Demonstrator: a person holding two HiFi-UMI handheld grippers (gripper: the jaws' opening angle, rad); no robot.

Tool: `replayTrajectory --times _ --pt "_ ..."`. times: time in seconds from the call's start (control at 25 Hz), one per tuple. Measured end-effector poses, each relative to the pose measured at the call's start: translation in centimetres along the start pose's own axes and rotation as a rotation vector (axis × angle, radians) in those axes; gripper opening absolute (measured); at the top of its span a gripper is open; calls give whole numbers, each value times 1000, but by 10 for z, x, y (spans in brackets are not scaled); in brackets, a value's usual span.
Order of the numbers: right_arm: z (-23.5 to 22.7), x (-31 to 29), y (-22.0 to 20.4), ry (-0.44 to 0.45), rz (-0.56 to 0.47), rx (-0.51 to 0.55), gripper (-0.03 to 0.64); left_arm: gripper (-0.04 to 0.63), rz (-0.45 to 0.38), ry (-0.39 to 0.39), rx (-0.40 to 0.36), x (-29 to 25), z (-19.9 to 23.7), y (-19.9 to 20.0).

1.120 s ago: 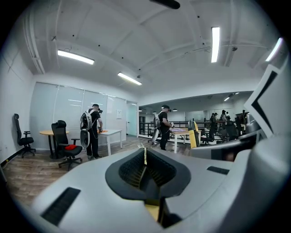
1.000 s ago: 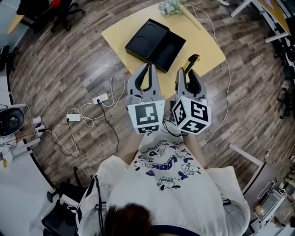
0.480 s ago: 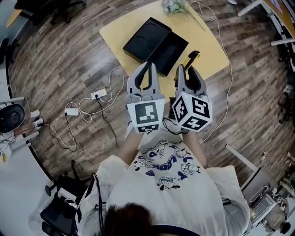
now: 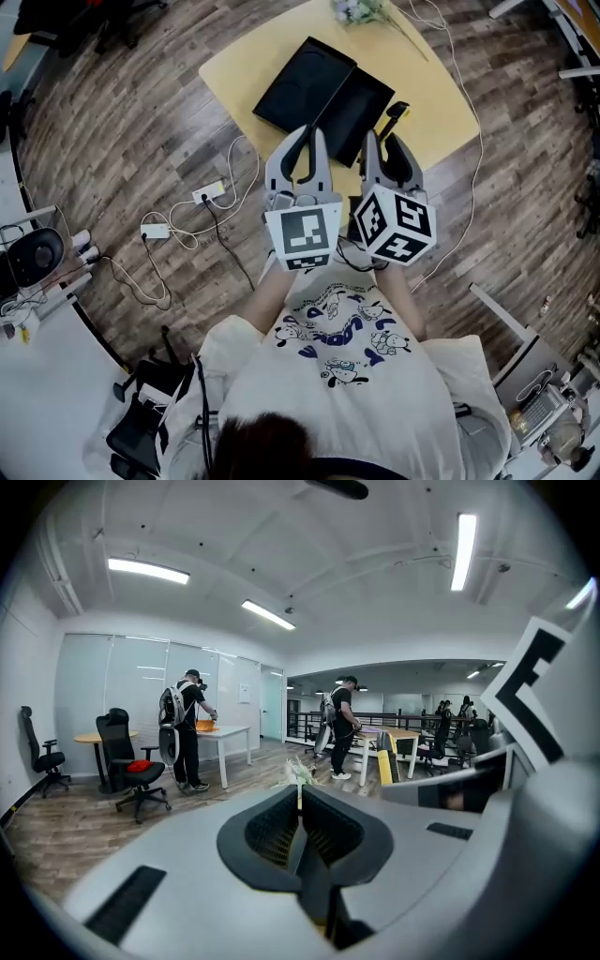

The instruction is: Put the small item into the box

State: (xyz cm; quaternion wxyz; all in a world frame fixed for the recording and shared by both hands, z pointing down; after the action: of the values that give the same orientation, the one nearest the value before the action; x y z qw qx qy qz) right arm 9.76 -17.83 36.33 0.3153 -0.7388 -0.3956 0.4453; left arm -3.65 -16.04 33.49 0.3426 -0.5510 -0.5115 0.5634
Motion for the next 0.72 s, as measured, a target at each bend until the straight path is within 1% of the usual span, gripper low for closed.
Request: replayTrajectory --times 0.16,0.32,0.48,0.72 --pt "-2 -19 -5 -33 30 -9 130 25 23 -45 -1 -20 3 -5" --pt "-10 -35 -7 -84 65 -22 130 25 57 -97 3 -41 2 -10" --pt "-18 -55 -7 -112 80 -40 130 25 85 -128 -1 -66 2 -19" --pt "-29 -74 -20 -182 136 -77 129 25 142 -181 -2 -87 3 -36"
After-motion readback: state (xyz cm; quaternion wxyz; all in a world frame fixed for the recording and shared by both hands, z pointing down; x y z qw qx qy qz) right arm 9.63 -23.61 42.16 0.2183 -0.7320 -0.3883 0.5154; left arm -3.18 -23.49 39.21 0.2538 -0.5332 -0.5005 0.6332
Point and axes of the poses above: the fingertips, and each gripper's own axes: x backward along the fingers, z to its left, y out of its top, the point moved 5 cm from there along x, backward along the fingers, and after that the axes turned 8 degrees about -x, right-handed, at the moved point
